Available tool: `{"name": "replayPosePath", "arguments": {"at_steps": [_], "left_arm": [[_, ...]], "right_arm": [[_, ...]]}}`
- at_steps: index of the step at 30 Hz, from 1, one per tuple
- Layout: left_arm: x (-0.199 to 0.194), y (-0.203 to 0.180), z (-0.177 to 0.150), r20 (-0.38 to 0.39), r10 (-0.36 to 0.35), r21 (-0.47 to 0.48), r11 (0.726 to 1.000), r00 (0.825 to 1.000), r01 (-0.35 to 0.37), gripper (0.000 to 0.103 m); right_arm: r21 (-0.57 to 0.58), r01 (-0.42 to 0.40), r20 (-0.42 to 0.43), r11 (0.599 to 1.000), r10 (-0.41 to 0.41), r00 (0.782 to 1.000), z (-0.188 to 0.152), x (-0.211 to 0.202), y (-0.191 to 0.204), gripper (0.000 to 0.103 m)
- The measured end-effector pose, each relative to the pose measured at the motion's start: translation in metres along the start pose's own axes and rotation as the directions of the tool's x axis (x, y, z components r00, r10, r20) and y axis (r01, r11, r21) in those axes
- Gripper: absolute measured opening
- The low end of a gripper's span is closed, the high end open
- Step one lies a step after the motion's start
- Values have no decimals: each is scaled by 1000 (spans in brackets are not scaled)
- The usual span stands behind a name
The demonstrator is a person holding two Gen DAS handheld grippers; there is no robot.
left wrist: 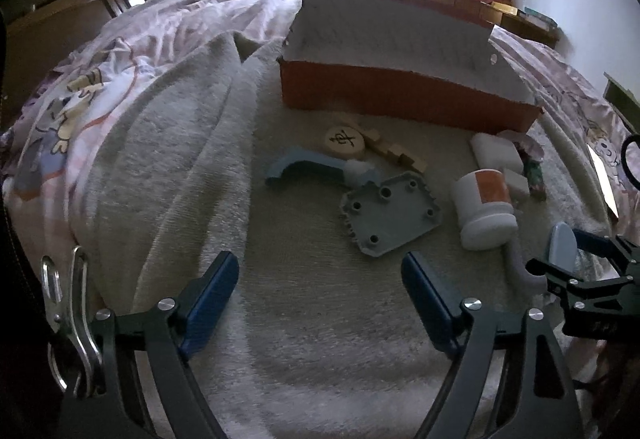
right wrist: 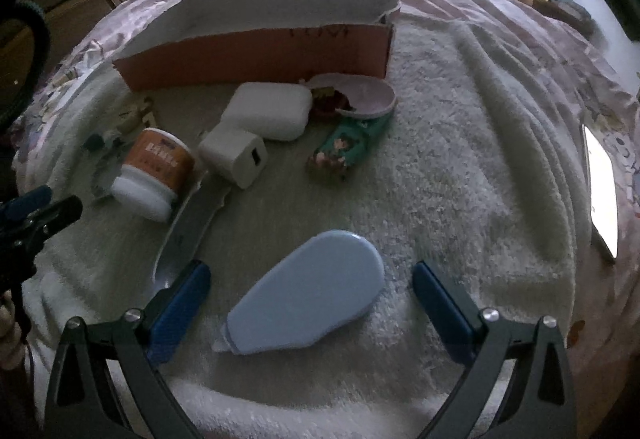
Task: Organize rigid objects
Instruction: 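Grasp the grey perforated plastic plate with the left gripper while the right grasps the light-blue correction tape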
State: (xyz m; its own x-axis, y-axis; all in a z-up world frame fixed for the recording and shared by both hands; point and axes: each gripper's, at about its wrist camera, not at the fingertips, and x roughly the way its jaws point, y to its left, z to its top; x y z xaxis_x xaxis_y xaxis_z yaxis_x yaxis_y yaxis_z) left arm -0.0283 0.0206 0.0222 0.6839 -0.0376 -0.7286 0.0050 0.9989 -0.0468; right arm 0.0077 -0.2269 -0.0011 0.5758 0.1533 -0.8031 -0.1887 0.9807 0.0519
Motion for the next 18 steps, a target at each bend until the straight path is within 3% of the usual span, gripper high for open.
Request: {"name": "replayPosePath", "arguments": {"at_steps": [6, 18], "left_arm": [[3, -10, 4, -7, -27, 18, 999, 1000, 27, 85], [30, -32, 24, -42, -51, -14, 999, 998, 50, 85]], "right_arm": [[39, -104, 17, 994, 103, 995, -3, -10, -18, 103], [26, -139, 76, 990, 137, 988, -13, -29, -21, 102]]}}
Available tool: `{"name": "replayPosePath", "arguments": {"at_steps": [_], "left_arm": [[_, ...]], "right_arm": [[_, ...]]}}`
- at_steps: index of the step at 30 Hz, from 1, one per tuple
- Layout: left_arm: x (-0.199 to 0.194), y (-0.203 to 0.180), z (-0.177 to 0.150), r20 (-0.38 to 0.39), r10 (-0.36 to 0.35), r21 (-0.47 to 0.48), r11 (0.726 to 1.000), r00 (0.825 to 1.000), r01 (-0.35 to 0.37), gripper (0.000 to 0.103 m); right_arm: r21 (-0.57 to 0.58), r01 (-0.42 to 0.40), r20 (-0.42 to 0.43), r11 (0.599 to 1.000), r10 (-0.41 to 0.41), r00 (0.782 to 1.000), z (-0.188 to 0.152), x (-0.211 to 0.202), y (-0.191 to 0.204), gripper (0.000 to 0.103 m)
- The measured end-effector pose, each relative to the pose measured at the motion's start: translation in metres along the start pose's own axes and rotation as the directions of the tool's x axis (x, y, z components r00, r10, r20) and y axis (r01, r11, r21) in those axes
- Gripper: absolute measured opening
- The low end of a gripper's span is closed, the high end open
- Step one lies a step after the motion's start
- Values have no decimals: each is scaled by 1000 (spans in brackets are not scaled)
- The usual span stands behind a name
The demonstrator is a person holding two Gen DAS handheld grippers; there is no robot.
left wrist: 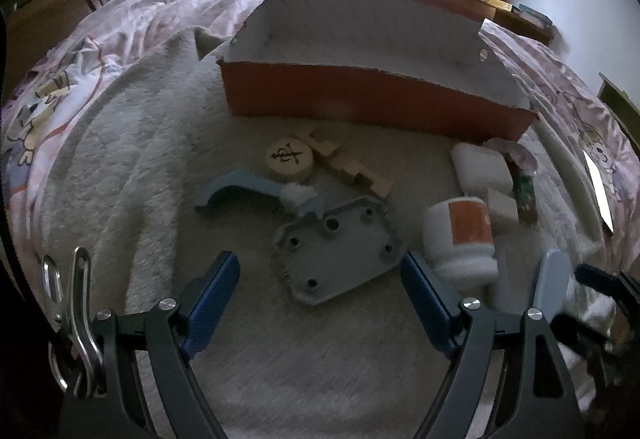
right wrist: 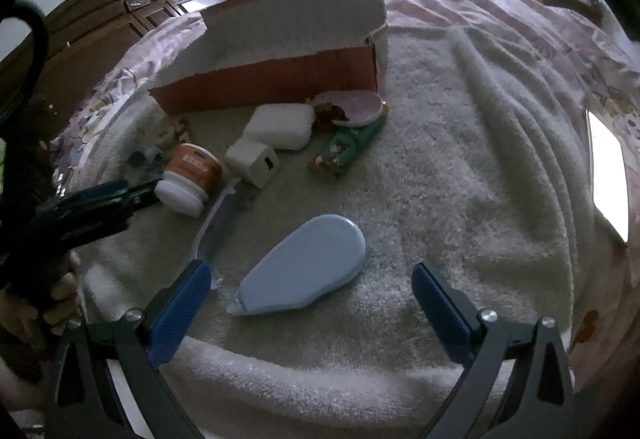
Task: Organize rigid objects
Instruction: 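Grasp the grey perforated plastic plate with the left gripper while the right grasps the light-blue correction tape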
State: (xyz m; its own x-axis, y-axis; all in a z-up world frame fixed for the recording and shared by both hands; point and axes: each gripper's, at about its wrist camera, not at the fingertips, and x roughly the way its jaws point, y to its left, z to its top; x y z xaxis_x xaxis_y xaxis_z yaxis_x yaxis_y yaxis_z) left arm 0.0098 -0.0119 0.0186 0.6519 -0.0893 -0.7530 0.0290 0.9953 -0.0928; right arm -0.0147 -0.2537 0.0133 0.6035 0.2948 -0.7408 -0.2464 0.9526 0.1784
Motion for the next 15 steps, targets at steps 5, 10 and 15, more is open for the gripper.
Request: {"name": "replayPosePath", "arguments": {"at_steps": [5, 10, 15], "left_arm": [[10, -7, 6, -12, 11, -12, 1000, 1000, -11, 85], [16, -15, 10, -6, 56, -4, 998, 998, -56, 85], [16, -19, 8, 3, 76, 28, 997, 997, -76, 74]], "right_arm": [[-26, -2, 8, 1000, 2, 1000, 1, -3, 3, 102], [-56, -8, -2, 998, 8, 1000, -1, -2, 5, 102], [-74, -12, -28, 997, 10, 1000, -1, 5, 5, 102]]}}
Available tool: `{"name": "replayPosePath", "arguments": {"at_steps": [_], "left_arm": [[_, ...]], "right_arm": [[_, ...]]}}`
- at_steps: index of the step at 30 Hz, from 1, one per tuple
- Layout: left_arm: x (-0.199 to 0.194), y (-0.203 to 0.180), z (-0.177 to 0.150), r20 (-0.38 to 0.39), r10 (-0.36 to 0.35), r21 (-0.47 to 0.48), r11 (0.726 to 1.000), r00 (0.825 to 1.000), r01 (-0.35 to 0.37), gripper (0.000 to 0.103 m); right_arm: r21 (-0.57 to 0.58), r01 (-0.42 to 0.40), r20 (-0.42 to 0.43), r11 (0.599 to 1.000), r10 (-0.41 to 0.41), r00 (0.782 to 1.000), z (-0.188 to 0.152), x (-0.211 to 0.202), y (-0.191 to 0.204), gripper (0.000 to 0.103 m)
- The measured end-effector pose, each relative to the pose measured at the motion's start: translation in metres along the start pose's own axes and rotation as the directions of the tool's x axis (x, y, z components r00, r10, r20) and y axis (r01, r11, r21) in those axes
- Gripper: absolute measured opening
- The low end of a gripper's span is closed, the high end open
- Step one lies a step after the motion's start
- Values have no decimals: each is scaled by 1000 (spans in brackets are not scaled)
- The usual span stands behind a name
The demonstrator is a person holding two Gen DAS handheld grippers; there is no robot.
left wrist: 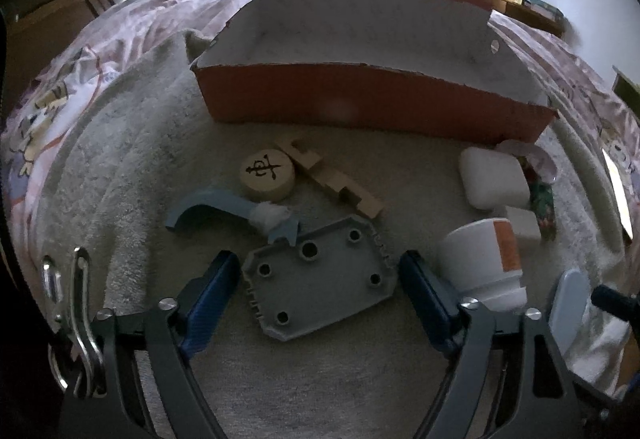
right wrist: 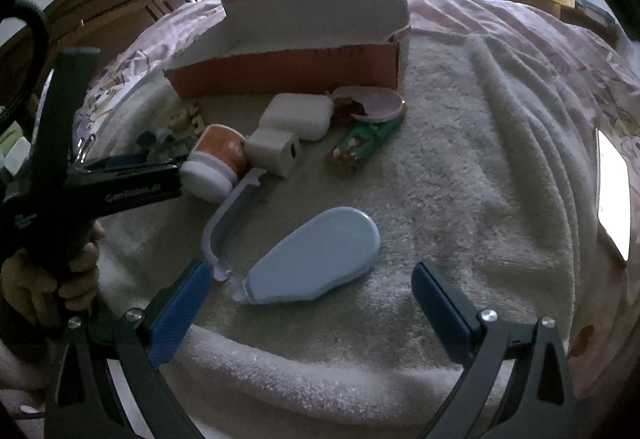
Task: Organize rigid objects
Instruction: 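Grasp the grey perforated plastic plate with the left gripper while the right grasps the light-blue correction tape, then carry the grey plate and blue tape over the box and lower them inside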
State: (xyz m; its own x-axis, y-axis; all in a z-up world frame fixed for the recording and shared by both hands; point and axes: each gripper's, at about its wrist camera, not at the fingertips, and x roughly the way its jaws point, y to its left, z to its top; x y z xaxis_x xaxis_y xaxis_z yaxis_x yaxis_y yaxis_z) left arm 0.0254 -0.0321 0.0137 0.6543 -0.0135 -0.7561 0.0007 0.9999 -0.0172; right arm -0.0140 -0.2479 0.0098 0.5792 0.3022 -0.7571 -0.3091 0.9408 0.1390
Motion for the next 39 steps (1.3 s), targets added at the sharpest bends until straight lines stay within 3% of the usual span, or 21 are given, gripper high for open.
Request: {"name": "replayPosePath", "arguments": {"at_steps": [15, 21, 39], "left_arm": [[-35, 6, -17, 55, -13, 61, 998, 998, 9, 74], [-40, 8, -17, 61, -17, 52, 999, 998, 14, 74], [-48, 11, -15, 66, -35, 41, 999, 997, 32, 74]], "right_arm": [[-56, 35, -46, 998, -37, 998, 7, 15, 4, 101], [-86, 117, -27, 989, -119, 993, 6, 14, 11, 78], [-36, 32, 0, 999, -32, 999, 12, 3, 9, 77]]}}
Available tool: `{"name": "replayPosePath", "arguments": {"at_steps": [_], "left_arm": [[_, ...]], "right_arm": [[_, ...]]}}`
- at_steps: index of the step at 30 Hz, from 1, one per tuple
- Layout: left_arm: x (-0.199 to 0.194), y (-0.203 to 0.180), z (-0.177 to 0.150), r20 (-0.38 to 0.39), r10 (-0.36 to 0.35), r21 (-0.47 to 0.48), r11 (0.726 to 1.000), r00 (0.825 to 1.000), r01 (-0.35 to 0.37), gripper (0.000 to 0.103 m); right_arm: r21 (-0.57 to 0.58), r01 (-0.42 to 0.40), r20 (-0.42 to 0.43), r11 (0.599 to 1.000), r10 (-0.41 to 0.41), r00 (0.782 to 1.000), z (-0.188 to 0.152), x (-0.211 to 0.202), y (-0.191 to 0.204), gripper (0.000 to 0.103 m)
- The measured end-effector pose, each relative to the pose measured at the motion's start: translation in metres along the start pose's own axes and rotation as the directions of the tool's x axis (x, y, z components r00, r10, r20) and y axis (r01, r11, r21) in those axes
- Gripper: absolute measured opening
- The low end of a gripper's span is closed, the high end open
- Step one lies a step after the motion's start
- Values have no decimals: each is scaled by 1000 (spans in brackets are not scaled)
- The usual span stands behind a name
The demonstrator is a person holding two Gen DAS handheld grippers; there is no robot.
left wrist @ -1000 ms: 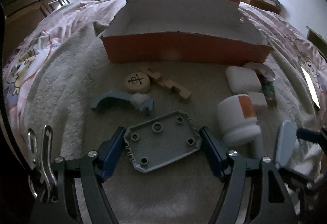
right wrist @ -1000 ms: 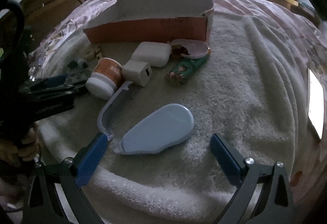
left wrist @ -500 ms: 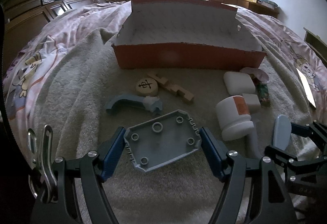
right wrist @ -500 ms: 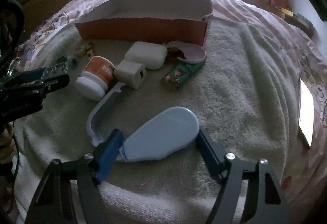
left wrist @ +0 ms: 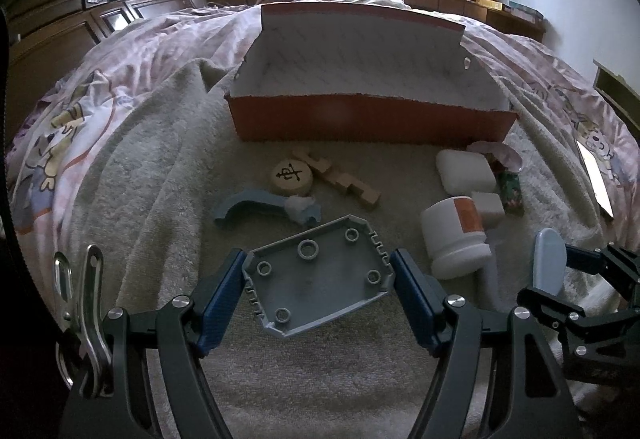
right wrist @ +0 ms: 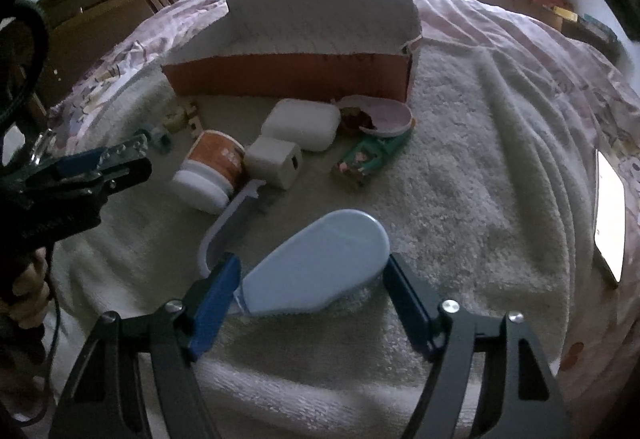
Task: Organize rigid objects
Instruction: 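Carry the grey plate and blue tape over the box and lower them inside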
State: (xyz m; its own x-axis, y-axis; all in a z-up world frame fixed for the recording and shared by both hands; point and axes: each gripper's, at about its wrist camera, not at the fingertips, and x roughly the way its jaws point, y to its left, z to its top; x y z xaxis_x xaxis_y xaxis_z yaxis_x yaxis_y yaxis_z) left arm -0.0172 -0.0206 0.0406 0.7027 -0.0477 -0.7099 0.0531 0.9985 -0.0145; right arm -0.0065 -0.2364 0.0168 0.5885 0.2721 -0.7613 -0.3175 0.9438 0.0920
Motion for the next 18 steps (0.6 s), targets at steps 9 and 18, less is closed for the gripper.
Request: {"name": "replayPosePath", "arguments": {"at_steps": [9, 18], "left_arm": [[-5, -2, 24, 25, -19, 18, 1000, 999, 19, 74], [1, -1, 68, 53, -35, 30, 999, 998, 33, 74]], "right_arm": [[-16, -20, 47, 1000, 20, 999, 30, -9, 0, 77], [-41, -19, 108, 999, 23, 994, 74, -17, 1, 77]]}}
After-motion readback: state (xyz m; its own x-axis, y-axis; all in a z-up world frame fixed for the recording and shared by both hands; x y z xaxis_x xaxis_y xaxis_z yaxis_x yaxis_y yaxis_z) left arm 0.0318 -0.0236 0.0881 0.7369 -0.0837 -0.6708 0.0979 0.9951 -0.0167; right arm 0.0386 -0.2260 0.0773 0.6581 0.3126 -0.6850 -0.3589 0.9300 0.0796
